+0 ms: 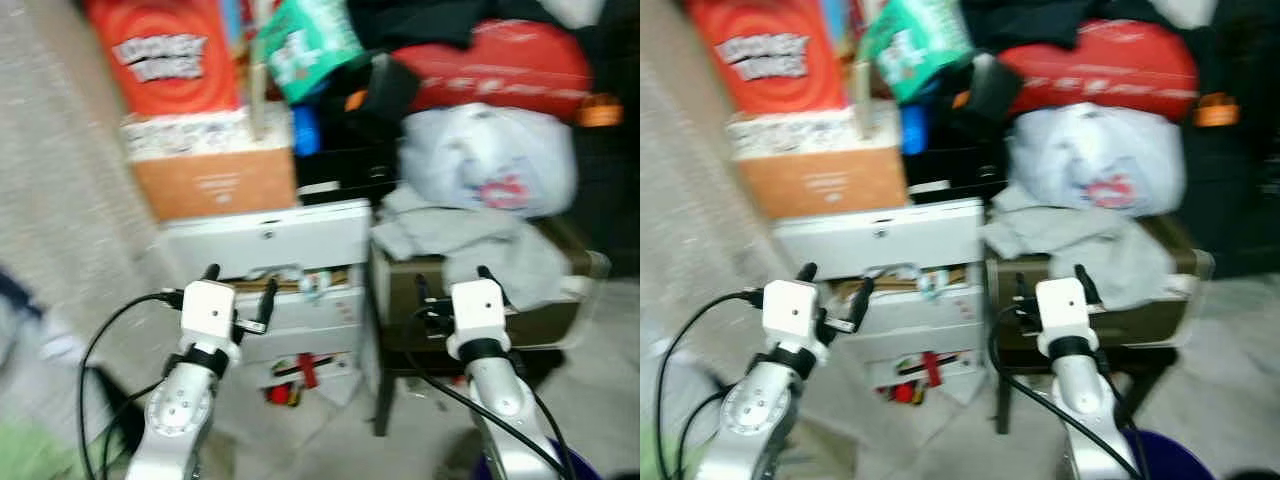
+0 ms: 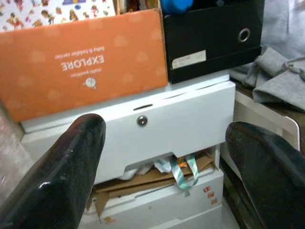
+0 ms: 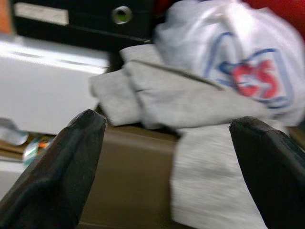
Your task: Clean up the room
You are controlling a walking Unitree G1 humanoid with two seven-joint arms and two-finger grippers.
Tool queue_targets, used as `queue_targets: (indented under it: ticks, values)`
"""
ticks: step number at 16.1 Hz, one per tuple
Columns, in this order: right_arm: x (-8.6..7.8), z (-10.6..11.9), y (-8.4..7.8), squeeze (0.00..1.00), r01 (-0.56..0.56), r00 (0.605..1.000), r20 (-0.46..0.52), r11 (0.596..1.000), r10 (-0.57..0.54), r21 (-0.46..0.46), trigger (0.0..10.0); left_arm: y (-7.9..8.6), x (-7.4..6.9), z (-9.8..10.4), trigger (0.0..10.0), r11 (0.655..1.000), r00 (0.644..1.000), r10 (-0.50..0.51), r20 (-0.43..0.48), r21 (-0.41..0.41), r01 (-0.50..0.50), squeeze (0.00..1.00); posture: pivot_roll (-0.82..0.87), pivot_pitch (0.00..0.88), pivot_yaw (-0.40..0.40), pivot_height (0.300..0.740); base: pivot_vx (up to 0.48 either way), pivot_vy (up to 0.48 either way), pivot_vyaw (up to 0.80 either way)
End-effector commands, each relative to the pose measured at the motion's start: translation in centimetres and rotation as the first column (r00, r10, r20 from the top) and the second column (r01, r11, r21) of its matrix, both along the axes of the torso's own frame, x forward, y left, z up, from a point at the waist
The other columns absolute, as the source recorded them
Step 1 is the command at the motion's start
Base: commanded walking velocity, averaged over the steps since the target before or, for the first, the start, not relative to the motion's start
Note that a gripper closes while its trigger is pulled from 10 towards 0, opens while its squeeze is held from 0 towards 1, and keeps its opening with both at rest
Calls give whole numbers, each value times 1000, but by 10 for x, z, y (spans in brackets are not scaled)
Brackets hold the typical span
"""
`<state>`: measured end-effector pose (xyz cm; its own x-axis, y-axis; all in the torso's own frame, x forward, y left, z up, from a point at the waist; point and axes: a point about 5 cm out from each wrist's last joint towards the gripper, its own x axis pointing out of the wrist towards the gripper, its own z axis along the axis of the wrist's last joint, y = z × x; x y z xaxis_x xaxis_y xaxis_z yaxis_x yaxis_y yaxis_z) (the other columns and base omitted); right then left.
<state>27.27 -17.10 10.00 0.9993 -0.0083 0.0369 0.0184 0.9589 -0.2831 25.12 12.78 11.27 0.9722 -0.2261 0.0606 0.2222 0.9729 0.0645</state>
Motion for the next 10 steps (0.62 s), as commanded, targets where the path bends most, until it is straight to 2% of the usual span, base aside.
queue_targets:
  ticks: [1,6,10]
  values:
    - [2,1,4,0,-14,1000,6,1000,14,5,10000,3,1,-2,10000,1000,1000,13,-5,16,-12,0,-83,0,58,740,0,0,800]
    - [8,4,4,0,-31,999,20,999,31,-19,10000,-3,1,-3,10000,1000,1000,-5,-1,-1,5,0,-89,0,58,740,0,0,800]
    - [5,6,0,0,-20,999,28,999,21,-30,10000,3,-2,0,10000,999,999,35,9,-14,-35,0,-89,0,52,740,0,0,800]
